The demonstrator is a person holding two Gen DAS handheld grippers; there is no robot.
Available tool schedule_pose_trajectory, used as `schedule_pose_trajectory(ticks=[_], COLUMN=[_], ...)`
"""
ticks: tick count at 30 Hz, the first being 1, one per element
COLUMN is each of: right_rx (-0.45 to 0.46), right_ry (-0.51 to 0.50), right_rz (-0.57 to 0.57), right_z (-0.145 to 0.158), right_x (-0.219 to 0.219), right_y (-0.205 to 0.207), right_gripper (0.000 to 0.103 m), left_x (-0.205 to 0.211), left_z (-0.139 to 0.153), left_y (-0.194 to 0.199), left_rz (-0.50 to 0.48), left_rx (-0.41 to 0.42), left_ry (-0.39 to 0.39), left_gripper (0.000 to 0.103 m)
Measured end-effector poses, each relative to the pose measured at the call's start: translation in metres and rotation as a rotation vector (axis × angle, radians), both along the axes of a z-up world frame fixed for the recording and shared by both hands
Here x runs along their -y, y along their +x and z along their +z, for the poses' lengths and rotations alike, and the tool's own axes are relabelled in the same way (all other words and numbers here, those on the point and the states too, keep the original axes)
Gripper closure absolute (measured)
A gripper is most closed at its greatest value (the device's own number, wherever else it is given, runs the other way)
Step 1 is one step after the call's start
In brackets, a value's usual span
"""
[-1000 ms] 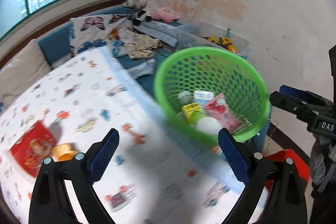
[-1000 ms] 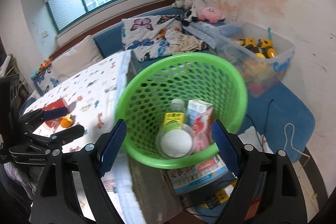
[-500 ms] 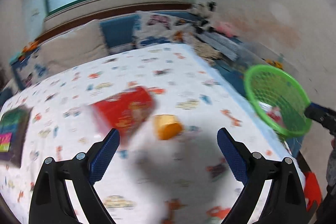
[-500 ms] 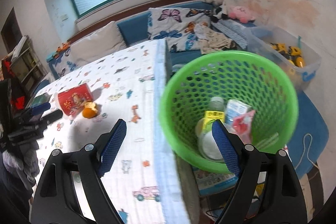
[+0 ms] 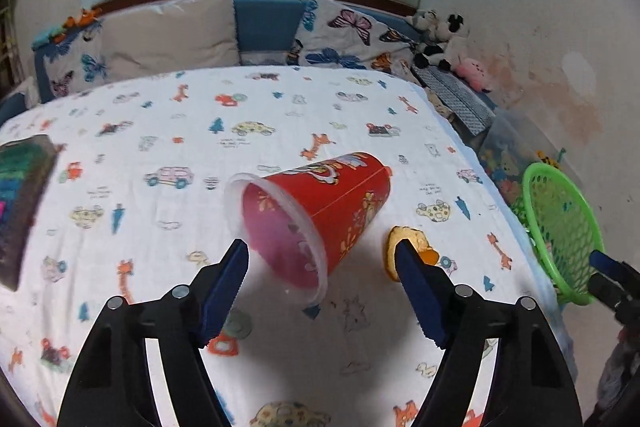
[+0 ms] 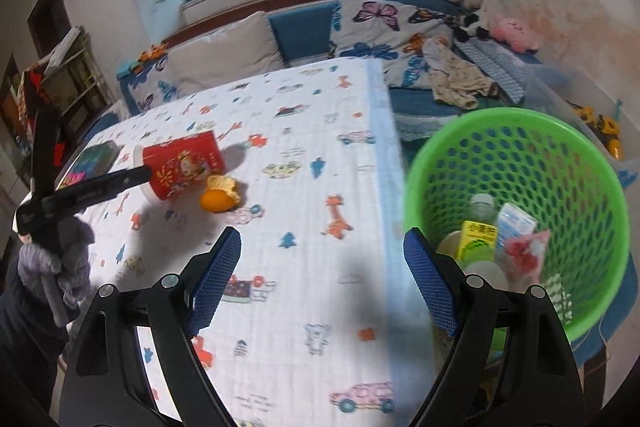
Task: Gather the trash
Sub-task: 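Grasp the red plastic cup by its rim with the left gripper, then grasp the orange wafer piece with the right gripper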
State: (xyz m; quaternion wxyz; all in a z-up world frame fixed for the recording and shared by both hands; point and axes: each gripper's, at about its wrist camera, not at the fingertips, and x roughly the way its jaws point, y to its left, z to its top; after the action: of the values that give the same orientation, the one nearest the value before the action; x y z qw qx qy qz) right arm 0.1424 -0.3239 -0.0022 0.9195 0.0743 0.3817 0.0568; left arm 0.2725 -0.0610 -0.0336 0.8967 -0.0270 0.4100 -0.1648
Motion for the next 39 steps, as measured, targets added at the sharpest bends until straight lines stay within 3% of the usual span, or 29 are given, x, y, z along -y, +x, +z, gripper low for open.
schedule_pose_trajectory(ticks=[4, 9, 11, 17, 26, 39], right_rx=[-0.023, -0.052, -0.057, -0.083, -0.116, -0.169], right_ry=[-0.003, -0.018, -0.025, -0.043, -0.045, -0.079], right_rz=[0.036, 0.087, 0.104, 0.154, 0.211, 0.214], right_z=[-0.008, -0.019, -0.022, -0.033, -0.048, -0.074], right_x=[-0.016, -0.038, -0.045, -0.067, -0.097, -0.124], right_y=[0.012, 0.025, 0.03, 0.045, 0.076, 0.121], right_gripper=[0.02, 0.02, 0.02, 0.02, 0.024, 0.035], left_x=[0.007, 0.008, 0.006, -0.003, -0.024, -0.048], left_z=[-0.008, -0.011, -0.011, -0.004, 0.013, 0.018], left_y=[0.011, 0.021, 0.022, 0.018, 0.001, -0.009], left_rz=[-0.019, -0.036, -0.048, -0.052, -0.043, -0.034], left_rx=[-0.021, -0.035, -0.033, -0.009, 0.048, 0.057], left_ry=[-0.009, -0.064, -0.094, -0.112, -0.093, -0.104], left_gripper=[0.038, 0.061, 0.076, 0.09, 0.095, 0.095])
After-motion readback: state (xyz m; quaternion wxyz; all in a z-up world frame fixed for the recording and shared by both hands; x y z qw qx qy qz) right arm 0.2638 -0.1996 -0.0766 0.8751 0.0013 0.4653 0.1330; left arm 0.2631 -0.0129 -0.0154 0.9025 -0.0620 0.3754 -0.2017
